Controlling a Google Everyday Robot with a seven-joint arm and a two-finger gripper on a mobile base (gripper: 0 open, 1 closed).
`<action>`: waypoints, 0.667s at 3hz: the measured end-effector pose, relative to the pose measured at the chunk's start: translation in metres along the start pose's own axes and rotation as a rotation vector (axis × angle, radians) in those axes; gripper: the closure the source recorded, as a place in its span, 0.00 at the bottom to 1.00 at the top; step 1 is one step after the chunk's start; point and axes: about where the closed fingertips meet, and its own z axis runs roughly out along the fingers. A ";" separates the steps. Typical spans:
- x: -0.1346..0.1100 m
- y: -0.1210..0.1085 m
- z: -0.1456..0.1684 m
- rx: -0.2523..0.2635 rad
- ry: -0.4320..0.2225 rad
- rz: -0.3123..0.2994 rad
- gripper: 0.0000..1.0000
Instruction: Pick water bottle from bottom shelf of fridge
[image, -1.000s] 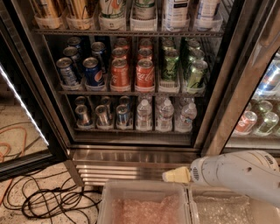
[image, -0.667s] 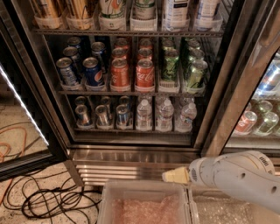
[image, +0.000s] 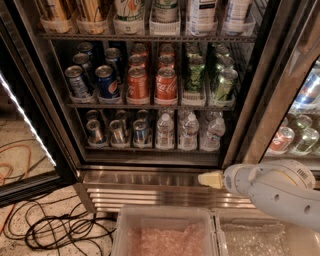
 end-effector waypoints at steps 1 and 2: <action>-0.019 -0.017 0.010 0.019 -0.035 0.014 0.26; -0.034 -0.028 0.022 0.029 -0.056 0.033 0.25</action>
Offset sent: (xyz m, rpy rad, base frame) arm 0.0579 0.0255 -0.0473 0.0034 -0.0936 -0.0988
